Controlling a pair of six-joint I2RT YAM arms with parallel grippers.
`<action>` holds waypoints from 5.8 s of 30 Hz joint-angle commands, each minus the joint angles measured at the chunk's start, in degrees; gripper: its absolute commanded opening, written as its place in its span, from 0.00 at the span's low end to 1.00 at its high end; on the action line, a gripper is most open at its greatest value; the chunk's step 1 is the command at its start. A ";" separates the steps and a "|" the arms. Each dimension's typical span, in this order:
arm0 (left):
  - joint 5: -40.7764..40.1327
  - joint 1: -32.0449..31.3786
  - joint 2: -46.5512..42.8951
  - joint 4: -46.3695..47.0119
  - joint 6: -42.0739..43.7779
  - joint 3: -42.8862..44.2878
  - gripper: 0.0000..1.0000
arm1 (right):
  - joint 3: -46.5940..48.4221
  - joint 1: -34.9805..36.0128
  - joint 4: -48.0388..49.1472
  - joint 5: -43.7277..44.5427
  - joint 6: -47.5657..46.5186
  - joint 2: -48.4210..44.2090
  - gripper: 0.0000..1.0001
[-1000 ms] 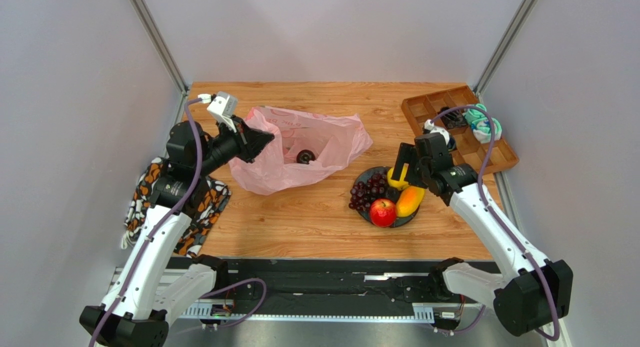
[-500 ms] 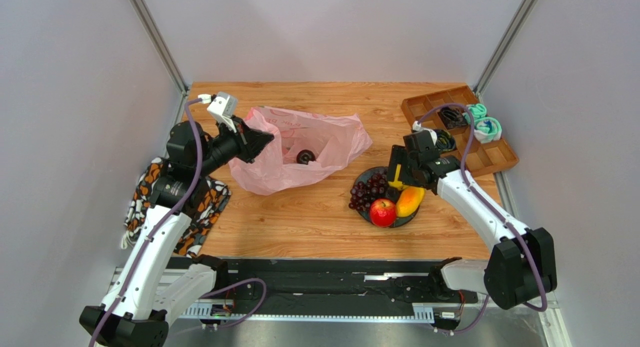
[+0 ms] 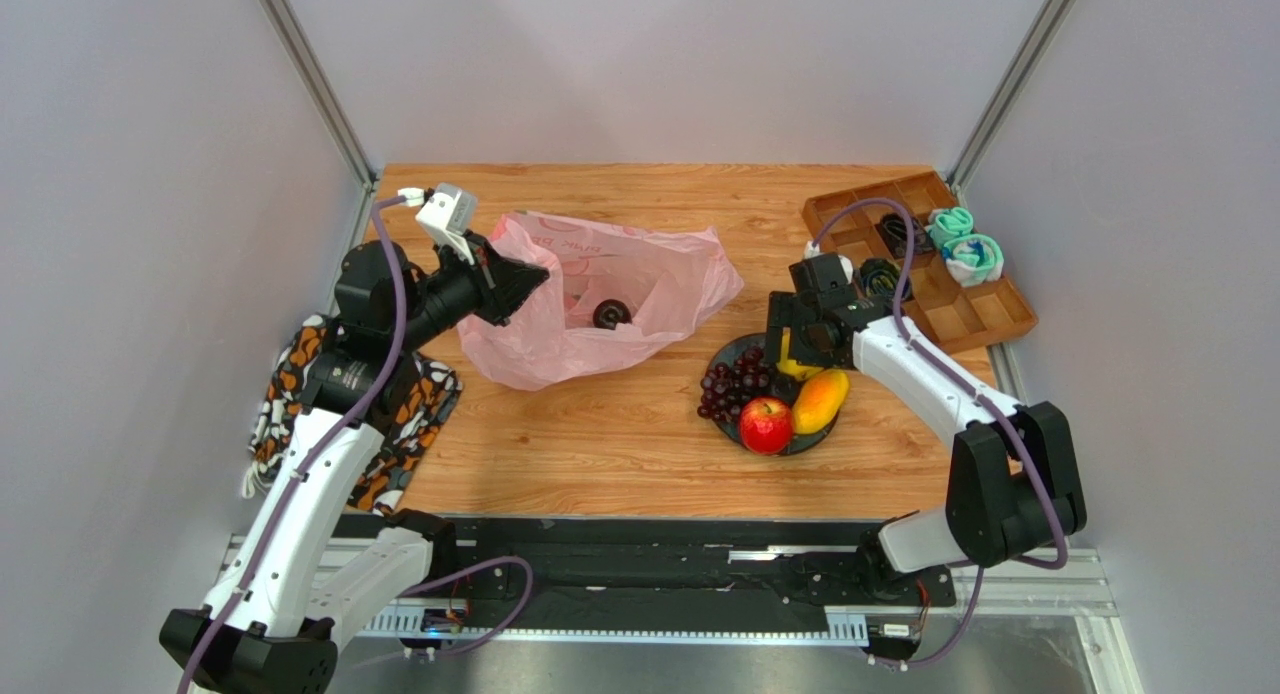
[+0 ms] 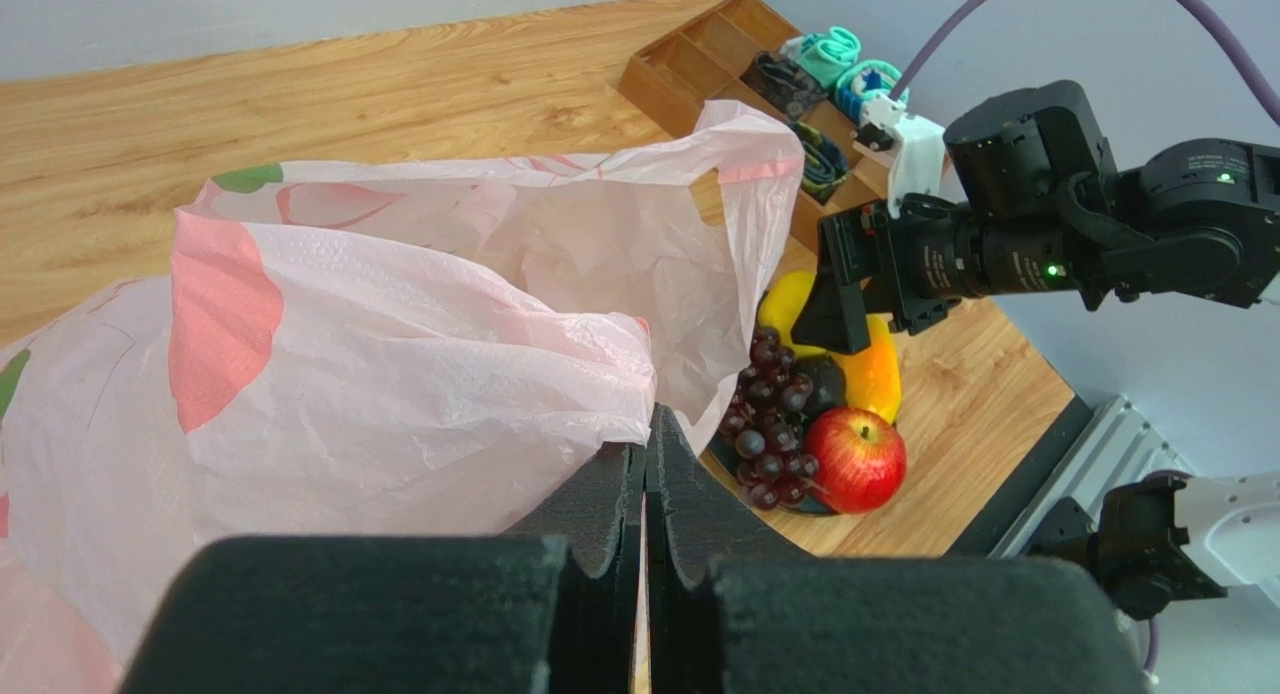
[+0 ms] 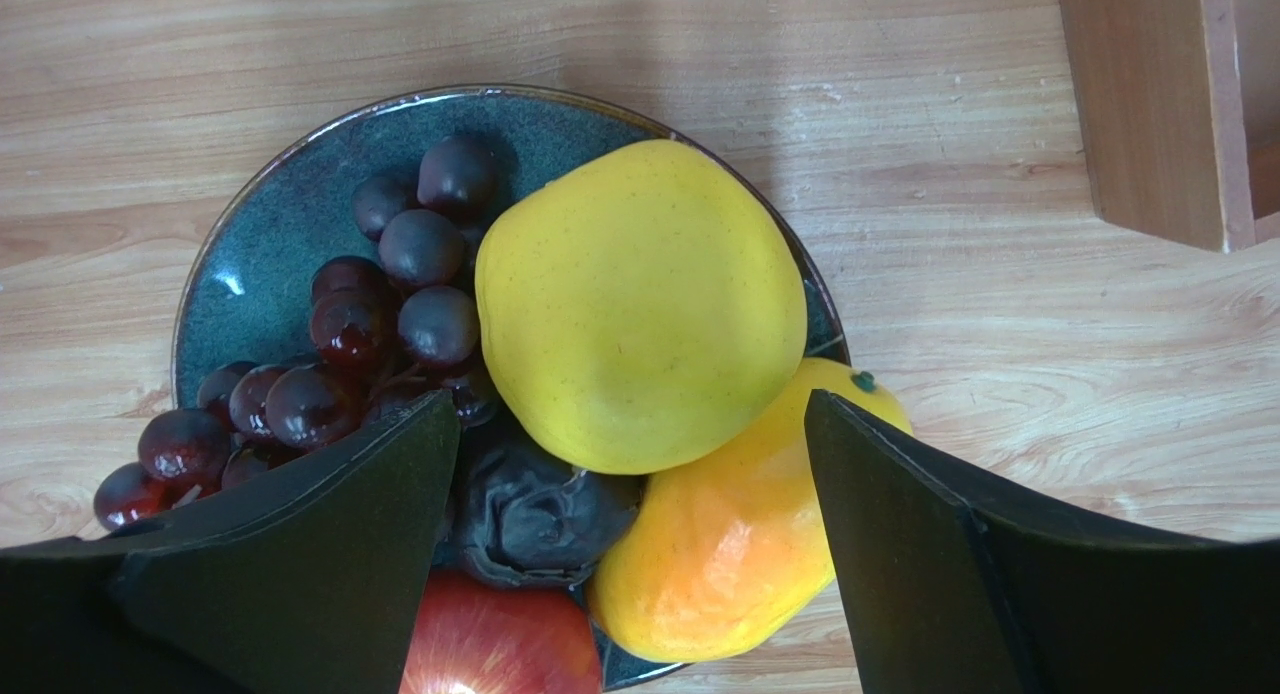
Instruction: Place the fruits into the plastic bag
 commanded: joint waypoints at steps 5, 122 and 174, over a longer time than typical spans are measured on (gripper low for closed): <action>0.90 0.24 -0.05 0.92 0.98 2.37 0.00 | 2.94 -0.61 2.58 3.45 -2.58 1.91 0.91; 0.64 0.24 -1.28 1.27 0.81 1.93 0.00 | 45.58 28.04 10.57 -9.98 1.64 36.30 0.94; -2.17 0.24 -0.40 -0.75 -0.42 2.72 0.00 | -3.90 -4.30 -9.90 12.95 11.92 -16.82 0.90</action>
